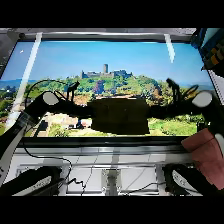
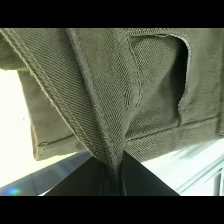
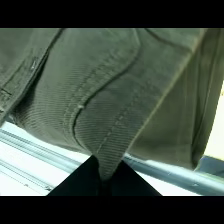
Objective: Fold the clothes and pants, and hang the long-sleeved shirts on hangers.
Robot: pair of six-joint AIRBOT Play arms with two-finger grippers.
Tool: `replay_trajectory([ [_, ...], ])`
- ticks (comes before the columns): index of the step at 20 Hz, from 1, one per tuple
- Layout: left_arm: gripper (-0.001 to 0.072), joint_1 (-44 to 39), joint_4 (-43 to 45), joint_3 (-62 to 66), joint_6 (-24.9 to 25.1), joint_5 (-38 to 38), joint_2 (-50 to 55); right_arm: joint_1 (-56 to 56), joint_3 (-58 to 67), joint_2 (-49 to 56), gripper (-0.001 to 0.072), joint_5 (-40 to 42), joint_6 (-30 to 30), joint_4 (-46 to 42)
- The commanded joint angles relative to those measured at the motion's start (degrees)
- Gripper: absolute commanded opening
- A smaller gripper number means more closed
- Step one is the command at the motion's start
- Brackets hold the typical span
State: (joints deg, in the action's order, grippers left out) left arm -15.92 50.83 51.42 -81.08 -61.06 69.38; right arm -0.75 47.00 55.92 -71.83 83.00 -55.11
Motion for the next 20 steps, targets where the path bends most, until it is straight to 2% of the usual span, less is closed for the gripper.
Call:
replay_trajectory([
  [1, 0.0037, -0.09, 0.42, -0.07, 0.59, -2.6, 1.29, -0.02, -15.08, -4.57, 0.0023, 11.13, 2.01, 5.6],
  [3, 0.0037, -1.01, 0.42, -0.61, 0.59, -2.64, 3.39, -0.02, -20.22, -4.55, 0.0023, 14.78, 2.03, 7.04],
  [8, 0.0037, -2.91, 2.69, -1.31, 0.55, -2.43, 7.3, -0.02, -23.12, -4.55, 0.0024, 16.0, 1.99, 6.62],
  [9, 0.0038, -2.89, 3.28, -1.31, 0.57, -2.12, 7.43, 0.0, -23.12, -4.55, 0.0087, 16.98, 1.97, 6.58],
  [10, 0.0121, -2.86, 3.17, -1.31, 0.57, -1.73, 7.41, -0.02, -23.04, -4.55, 0.0297, 18.27, 1.92, 6.54],
  [11, 0.0415, -2.82, 3.17, -1.25, 0.55, -1.2, 7.41, 0.0, -22.8, -4.55, 0.0505, 19.26, 1.7, 6.47],
  [12, 0.0711, -2.82, 3.19, -1.18, 0.55, -0.79, 7.41, 0.0, -22.14, -4.55, 0.0631, 19.43, 1.7, 6.43],
  [13, 0.0684, -2.54, 3.37, -1.05, 0.72, -0.66, 7.41, 0.0, -21.0, -4.55, 0.064, 19.39, 1.53, 6.01],
  [15, 0.0683, -0.81, 4.9, -0.22, 0.96, -0.83, 7.21, 0.0, -17.57, -4.57, 0.0641, 19.34, 1.49, 2.86],
  [18, 0.0683, 5.11, 5.16, 3.54, 0.96, -3.93, 5.29, 0.07, -9.09, -4.55, 0.0639, 19.19, 1.53, -8.37],
  [19, 0.0682, 7.56, 5.16, 5.25, 0.98, -4.81, 4.0, 0.26, -6.01, -4.55, 0.0612, 19.5, 1.64, -14.45],
  [20, 0.0676, 9.92, 5.16, 6.8, 0.96, -4.98, 2.56, 0.98, -3.26, -4.55, 0.0504, 19.87, 1.86, -19.82],
])
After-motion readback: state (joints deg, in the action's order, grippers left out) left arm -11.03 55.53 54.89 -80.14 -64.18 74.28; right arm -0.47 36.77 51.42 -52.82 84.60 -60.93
